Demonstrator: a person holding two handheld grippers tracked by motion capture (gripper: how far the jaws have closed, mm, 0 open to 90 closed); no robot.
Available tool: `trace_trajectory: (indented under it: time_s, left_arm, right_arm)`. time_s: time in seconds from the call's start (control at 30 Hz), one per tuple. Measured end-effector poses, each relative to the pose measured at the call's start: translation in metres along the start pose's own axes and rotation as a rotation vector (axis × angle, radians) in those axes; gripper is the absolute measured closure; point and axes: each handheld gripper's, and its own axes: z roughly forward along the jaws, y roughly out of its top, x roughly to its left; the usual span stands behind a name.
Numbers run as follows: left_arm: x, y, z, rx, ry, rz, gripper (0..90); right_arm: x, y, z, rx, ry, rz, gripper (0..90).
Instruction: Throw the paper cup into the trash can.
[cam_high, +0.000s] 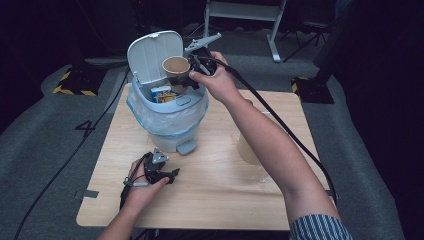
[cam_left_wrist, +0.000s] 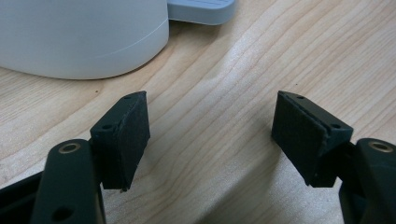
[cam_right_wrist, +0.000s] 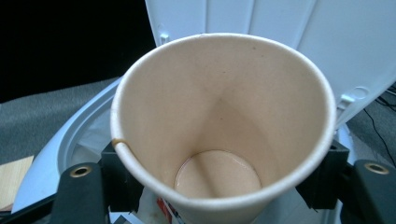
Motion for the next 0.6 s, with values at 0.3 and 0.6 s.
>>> trace_trajectory:
  time_s: [0.3,0.6]
  left_arm:
    - [0.0,0.0,0.0,0.001,0.002,0.001,27.9]
    - [0.0,0.0,0.0,0.003,-0.006,-0.003,27.8]
  right_arm:
    - [0.006,-0.002,0.008,0.018,-0.013,-0.079,14.5]
    - [0.009,0.002,-0.009,-0.042,-0.034,-0.095,16.1]
